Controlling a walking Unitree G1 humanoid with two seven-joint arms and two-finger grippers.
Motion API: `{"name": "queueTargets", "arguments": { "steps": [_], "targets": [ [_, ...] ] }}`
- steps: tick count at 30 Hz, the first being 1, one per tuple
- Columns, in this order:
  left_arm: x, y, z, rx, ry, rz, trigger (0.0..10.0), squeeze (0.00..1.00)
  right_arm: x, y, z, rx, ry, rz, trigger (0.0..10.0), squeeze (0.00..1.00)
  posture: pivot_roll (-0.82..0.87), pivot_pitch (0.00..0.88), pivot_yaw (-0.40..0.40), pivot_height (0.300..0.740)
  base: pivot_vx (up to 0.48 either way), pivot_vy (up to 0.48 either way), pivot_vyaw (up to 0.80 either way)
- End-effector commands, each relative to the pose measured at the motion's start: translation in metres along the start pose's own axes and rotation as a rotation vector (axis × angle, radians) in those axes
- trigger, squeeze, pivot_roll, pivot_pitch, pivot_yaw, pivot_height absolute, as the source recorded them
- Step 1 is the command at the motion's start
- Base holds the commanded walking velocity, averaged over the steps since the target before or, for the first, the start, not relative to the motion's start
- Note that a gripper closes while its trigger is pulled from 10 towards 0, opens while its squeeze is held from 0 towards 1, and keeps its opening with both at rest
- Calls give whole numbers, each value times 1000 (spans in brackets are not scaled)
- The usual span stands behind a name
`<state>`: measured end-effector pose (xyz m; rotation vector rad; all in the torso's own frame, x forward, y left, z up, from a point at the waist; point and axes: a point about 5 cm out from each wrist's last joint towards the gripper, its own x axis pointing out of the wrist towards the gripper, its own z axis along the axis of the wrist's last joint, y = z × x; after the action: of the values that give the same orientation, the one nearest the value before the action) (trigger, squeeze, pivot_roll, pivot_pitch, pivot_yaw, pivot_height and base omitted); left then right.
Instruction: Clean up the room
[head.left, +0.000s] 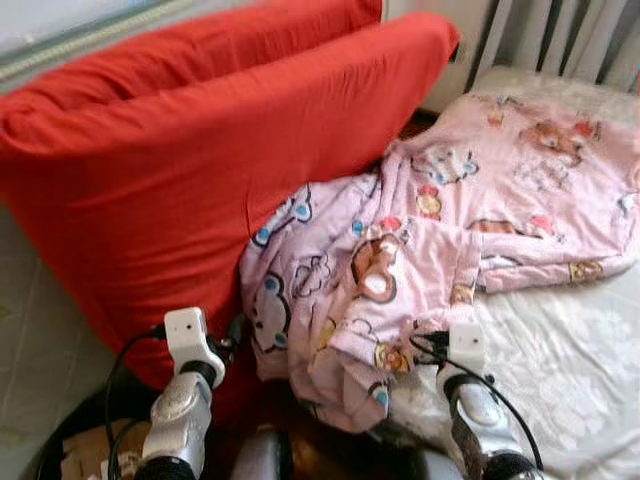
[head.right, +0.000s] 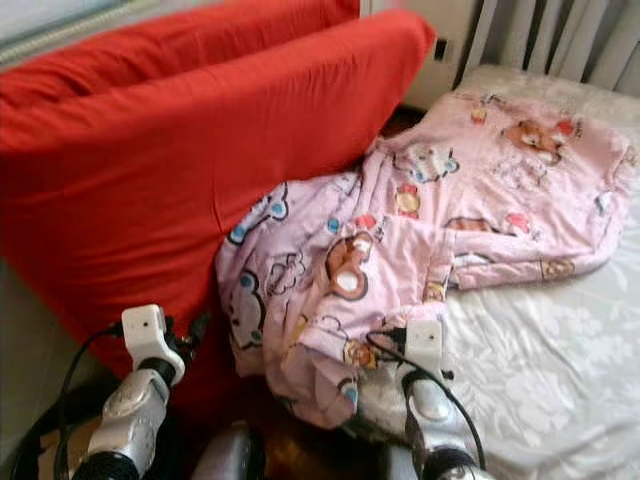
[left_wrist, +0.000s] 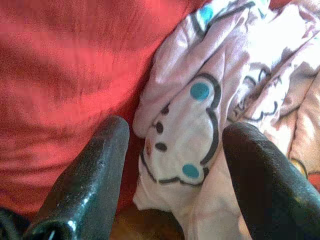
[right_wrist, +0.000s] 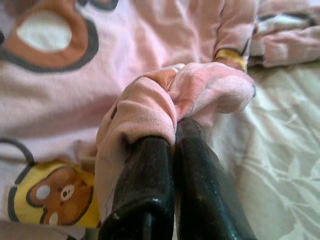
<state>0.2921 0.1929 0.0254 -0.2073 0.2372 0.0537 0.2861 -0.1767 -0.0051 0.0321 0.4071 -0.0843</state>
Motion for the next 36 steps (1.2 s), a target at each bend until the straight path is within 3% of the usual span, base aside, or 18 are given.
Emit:
{"name": "queueTargets", "arguments": {
  "steps": [1, 15, 20, 24, 27, 36],
  "targets": [
    [0, 1, -5, 19, 19, 12, 10000, 0, 0, -2, 1, 22, -4, -9, 10000, 0, 43, 0, 40, 669, 0, 0, 0],
    [1, 8, -19, 52, 108, 29, 10000, 0, 3, 8, 7, 16, -21, 27, 10000, 0, 57, 0, 35, 739, 0, 0, 0],
    [-1, 13, -25, 75, 153, 51, 10000, 0, 3, 7, 5, 19, -15, 20, 10000, 0, 60, 0, 37, 740, 0, 0, 0],
    [-6, 19, -36, 86, 213, 77, 10000, 0, 2, 7, 5, 21, -16, 21, 10000, 0, 64, 0, 39, 740, 0, 0, 0],
    [-25, 32, -61, 93, 334, 126, 10000, 0, 2, 8, 4, 31, -23, 27, 10000, 0, 66, 0, 40, 740, 0, 0, 0],
    [-45, 40, -85, 105, 452, 171, 10000, 0, 1, 12, 5, 37, -33, 35, 10000, 0, 70, 0, 39, 740, 0, 0, 0]
  ]
}}
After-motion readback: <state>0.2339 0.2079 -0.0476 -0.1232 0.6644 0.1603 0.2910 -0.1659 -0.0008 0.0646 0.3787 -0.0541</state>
